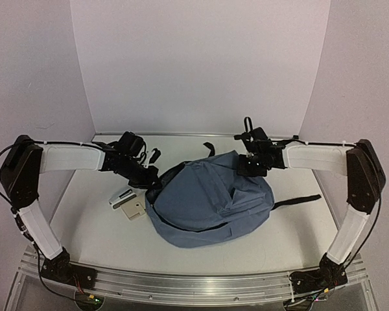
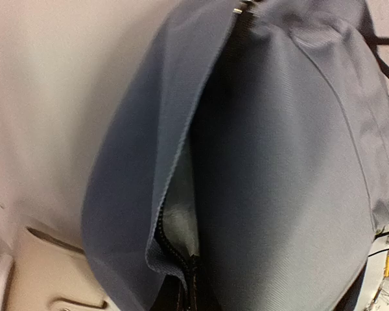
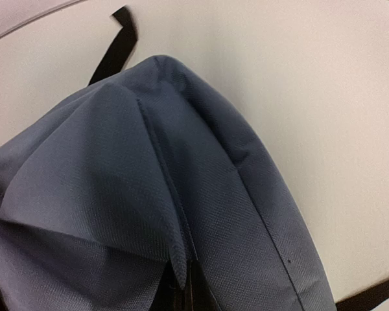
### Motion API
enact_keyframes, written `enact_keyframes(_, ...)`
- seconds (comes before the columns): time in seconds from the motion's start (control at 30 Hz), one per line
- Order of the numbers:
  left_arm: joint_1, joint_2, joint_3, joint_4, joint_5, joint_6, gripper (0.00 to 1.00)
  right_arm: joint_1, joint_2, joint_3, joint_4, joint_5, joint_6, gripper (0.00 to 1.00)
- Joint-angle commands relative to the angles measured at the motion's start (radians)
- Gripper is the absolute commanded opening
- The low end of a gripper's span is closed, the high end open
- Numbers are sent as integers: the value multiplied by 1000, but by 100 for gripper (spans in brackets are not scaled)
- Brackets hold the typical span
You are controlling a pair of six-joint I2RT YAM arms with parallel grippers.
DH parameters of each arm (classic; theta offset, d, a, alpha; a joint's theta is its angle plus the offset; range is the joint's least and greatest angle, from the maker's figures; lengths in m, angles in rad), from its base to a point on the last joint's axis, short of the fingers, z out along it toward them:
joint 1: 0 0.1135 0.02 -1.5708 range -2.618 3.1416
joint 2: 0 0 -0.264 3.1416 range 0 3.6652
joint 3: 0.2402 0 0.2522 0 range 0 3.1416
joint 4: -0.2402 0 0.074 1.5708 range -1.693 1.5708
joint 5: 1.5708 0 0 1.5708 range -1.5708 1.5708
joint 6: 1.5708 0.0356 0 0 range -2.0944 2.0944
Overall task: Pack the student bag
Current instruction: Adjust the student bag at the center of the board.
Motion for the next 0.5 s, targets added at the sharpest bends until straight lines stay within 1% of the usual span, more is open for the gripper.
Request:
enact_keyframes(0.0, -115, -143, -124, 106, -35, -244, 0, -32, 174, 257, 63, 64, -115, 0)
enact_keyframes(0.07, -158, -177, -175, 160, -72, -350, 2, -33, 247, 361, 63, 46, -139, 1)
enact_keyframes(0.1, -174, -191, -208, 184, -91, -392, 4, -34, 271, 410, 61, 37, -149, 7)
enact_keyframes(0.2, -191, -213, -267, 230, -140, -499, 11, -34, 297, 479, 51, 10, -167, 31)
enact_keyframes(0.3, -193, -244, -280, 187, -216, -546, 19, -33, 243, 471, 32, 4, -180, 60)
enact_keyframes(0.33, -193, -256, -279, 169, -231, -548, 21, -30, 222, 453, 25, 5, -183, 66)
enact_keyframes(0.37, -193, -271, -273, 157, -243, -541, 26, -25, 183, 433, 18, 8, -190, 72)
enact_keyframes(0.47, -191, -299, -248, 119, -264, -512, 37, 13, 92, 387, -25, 28, -210, 84)
